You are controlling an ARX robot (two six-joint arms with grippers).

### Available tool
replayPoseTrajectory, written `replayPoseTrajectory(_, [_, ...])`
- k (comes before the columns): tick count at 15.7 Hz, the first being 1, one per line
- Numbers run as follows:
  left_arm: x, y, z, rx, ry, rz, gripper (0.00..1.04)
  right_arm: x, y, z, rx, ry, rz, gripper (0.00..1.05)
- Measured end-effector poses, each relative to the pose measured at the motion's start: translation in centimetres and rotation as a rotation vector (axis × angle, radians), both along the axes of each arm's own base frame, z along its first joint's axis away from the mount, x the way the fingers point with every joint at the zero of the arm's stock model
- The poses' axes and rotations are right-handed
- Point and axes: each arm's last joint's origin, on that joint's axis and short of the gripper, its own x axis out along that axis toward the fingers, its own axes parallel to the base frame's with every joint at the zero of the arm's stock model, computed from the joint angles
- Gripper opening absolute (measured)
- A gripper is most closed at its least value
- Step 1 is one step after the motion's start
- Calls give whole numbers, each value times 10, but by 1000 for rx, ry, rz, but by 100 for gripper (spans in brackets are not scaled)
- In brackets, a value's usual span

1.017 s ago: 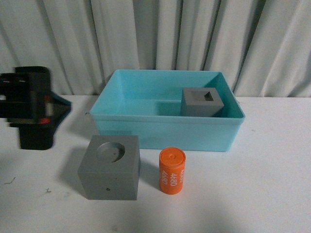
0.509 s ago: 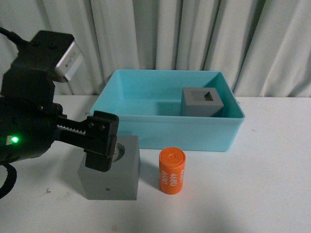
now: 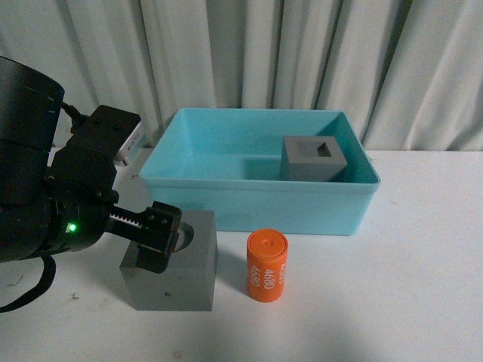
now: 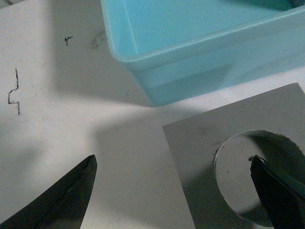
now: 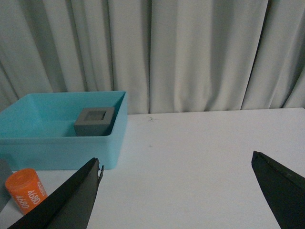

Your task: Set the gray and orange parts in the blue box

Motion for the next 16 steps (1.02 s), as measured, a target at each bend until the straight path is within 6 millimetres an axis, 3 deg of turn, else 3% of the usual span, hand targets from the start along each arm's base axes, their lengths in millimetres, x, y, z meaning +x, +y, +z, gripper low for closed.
replayPoseTrajectory(9, [5, -10, -10, 11, 35, 5, 98, 0, 0, 0, 0, 0, 0, 98])
replayPoseTrajectory(11, [4, -13, -10, 9, 43, 0, 83, 0, 0, 0, 0, 0, 0, 98])
replayPoseTrajectory(16, [2, -15, -11, 9, 56, 0, 33, 0, 0, 0, 0, 0, 0, 98])
